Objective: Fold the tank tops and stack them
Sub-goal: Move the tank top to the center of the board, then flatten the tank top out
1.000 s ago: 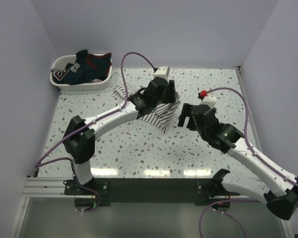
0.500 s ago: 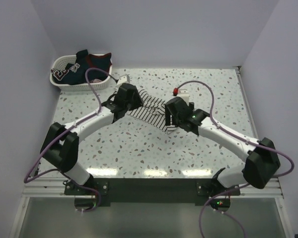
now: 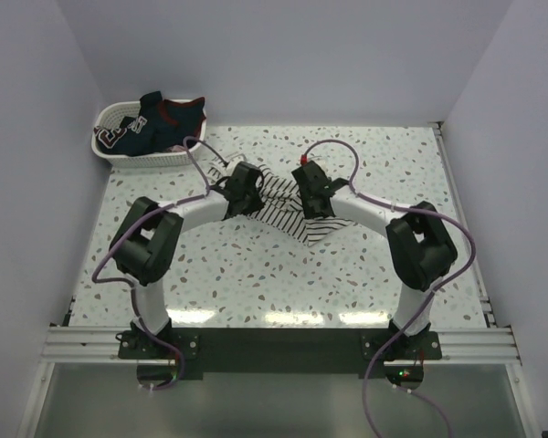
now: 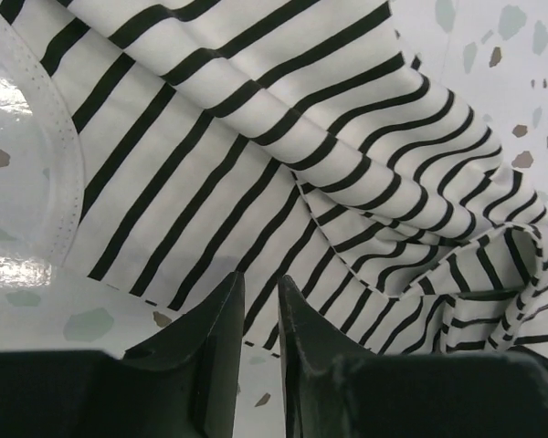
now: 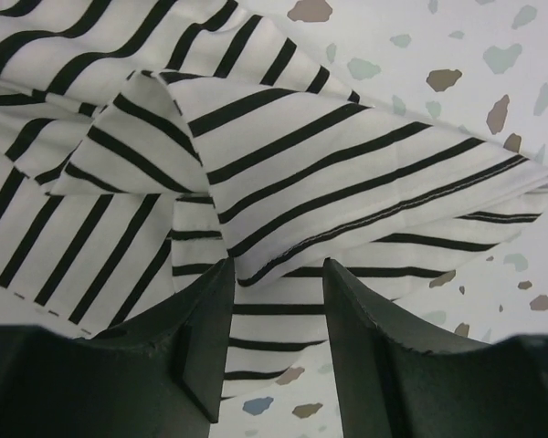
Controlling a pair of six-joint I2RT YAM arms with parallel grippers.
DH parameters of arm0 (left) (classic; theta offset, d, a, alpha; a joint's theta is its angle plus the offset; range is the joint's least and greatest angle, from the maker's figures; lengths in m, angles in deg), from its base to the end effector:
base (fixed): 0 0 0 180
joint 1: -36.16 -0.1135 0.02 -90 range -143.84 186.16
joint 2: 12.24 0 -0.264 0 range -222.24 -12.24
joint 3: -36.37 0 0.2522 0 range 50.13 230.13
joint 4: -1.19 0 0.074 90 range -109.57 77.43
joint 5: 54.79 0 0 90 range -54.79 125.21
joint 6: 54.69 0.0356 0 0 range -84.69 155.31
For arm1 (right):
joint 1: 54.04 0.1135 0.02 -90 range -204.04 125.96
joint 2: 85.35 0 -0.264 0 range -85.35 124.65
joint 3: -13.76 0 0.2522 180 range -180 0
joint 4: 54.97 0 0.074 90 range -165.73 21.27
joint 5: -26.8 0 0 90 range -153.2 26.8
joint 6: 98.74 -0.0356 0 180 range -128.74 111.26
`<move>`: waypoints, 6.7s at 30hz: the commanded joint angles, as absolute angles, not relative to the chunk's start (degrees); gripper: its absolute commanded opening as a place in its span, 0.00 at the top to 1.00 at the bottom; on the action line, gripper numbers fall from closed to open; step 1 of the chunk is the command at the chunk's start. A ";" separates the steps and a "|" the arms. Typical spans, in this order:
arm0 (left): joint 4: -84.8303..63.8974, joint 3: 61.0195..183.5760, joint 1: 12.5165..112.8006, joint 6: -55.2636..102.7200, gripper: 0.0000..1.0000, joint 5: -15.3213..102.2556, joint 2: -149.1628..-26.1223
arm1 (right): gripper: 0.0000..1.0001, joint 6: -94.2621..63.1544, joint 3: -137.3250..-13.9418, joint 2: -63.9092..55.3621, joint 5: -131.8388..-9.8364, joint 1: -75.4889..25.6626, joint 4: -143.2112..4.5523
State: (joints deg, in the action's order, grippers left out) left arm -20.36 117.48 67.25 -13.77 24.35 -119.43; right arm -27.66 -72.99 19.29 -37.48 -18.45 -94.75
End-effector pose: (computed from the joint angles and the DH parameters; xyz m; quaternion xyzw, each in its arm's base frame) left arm 0.3443 -0.1998 0.1743 -0.1789 0.9115 -0.1641 0.3321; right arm 0.3208 0.2106 0.2018 -0.0744 0.9355 -0.0657 0.3392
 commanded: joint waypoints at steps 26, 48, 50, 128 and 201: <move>-24.17 126.33 58.84 -11.19 0.79 22.72 -128.95 | 0.50 -29.57 -72.95 21.70 -47.29 -18.63 -88.59; -27.69 134.93 54.18 -2.67 0.80 20.79 -131.85 | 1.00 -31.67 -77.52 21.18 -42.79 -16.95 -96.86; -28.47 136.95 54.00 -1.79 0.80 20.71 -133.61 | 1.00 -33.60 -75.25 17.07 -46.21 -16.86 -96.51; -38.32 151.01 47.85 -2.41 0.79 17.01 -143.89 | 1.00 -59.18 -37.28 -10.72 -46.40 -29.88 -86.51; -45.44 127.13 63.14 -23.76 0.90 26.42 -121.76 | 1.00 -61.39 -39.64 -1.51 -40.08 -20.03 -82.45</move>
State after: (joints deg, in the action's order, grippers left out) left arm -49.98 129.00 62.75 -27.17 24.57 -125.44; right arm -61.58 -38.39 -2.48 -41.22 -19.98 -83.02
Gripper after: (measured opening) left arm 0.109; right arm 0.014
